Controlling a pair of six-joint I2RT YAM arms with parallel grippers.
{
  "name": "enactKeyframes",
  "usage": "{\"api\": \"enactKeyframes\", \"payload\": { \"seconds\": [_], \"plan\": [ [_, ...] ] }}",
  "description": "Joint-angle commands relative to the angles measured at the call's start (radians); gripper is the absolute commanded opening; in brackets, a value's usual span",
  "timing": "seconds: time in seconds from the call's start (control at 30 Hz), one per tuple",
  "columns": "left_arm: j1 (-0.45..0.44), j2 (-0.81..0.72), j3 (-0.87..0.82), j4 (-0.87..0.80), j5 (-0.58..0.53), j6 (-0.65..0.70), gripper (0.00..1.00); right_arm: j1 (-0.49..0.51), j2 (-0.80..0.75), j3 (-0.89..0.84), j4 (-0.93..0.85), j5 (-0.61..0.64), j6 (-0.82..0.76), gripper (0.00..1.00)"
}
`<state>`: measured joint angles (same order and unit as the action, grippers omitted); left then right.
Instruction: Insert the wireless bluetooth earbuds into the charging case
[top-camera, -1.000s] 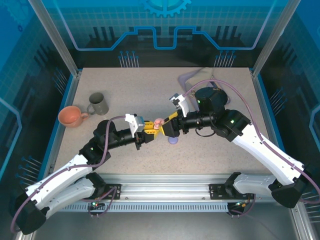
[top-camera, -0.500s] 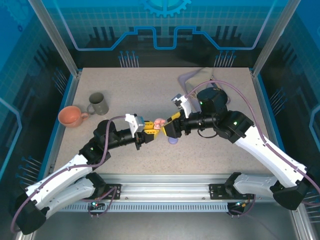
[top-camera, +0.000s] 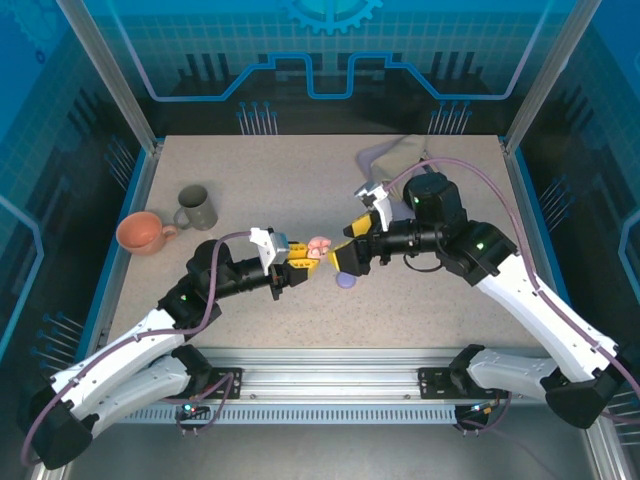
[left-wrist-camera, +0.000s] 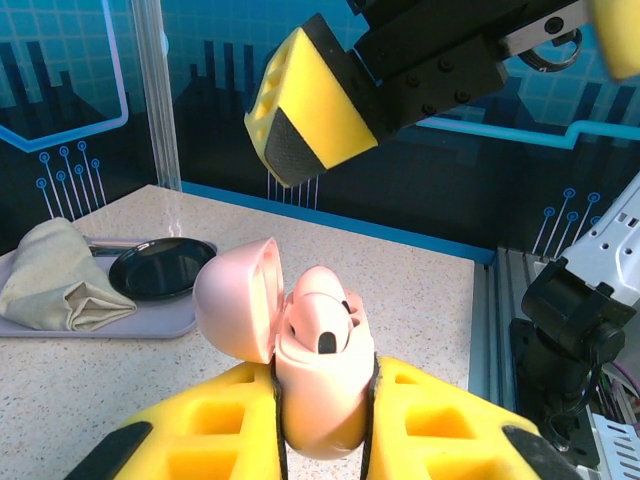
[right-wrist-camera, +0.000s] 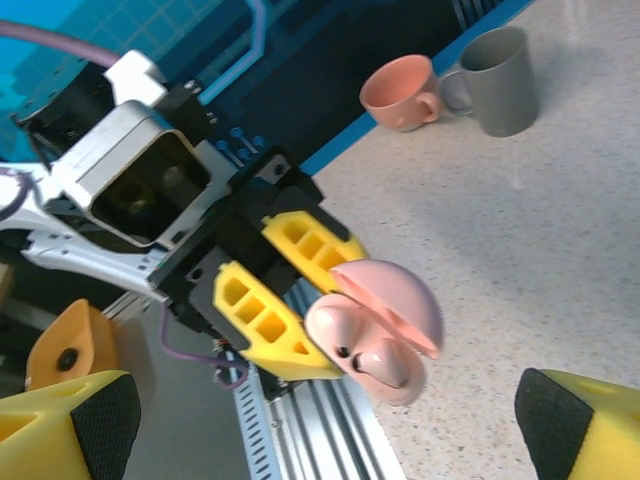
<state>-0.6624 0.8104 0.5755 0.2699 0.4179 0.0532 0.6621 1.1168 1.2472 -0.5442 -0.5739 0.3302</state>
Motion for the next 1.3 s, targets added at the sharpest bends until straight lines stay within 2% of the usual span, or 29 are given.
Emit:
{"api": "enactKeyframes", "payload": {
  "seconds": [0.0, 0.2, 0.37, 0.5, 0.63, 1.17, 1.27],
  "plan": [
    [-0.005, -0.012, 0.037, 0.045, 0.035, -0.003, 0.0, -0.004, 0.038, -0.033, 0.062, -0.131, 0.032, 1.0],
    [-0.005, -0.007, 0.046, 0.037, 0.038, 0.004, 0.0, 0.023, 0.099, -0.014, 0.076, -0.167, 0.036, 0.99],
    [-0.004, -0.002, 0.049, 0.035, 0.038, 0.004, 0.0, 0.029, 0.109, 0.0, 0.082, -0.198, 0.029, 0.94],
    [-0.004, 0.005, 0.049, 0.03, 0.037, 0.004, 0.0, 0.029, 0.095, 0.004, 0.085, -0.192, 0.018, 0.86],
    [-0.004, 0.01, 0.053, 0.021, 0.036, 0.008, 0.0, 0.03, 0.078, 0.009, 0.087, -0.179, 0.006, 0.83],
    [-0.005, 0.024, 0.064, 0.011, 0.037, 0.013, 0.0, 0.009, 0.003, -0.004, 0.051, -0.104, -0.061, 0.83],
    [-0.004, 0.024, 0.066, 0.011, 0.039, 0.012, 0.0, 0.008, -0.001, 0.001, 0.013, -0.058, -0.08, 0.84]
  ]
}}
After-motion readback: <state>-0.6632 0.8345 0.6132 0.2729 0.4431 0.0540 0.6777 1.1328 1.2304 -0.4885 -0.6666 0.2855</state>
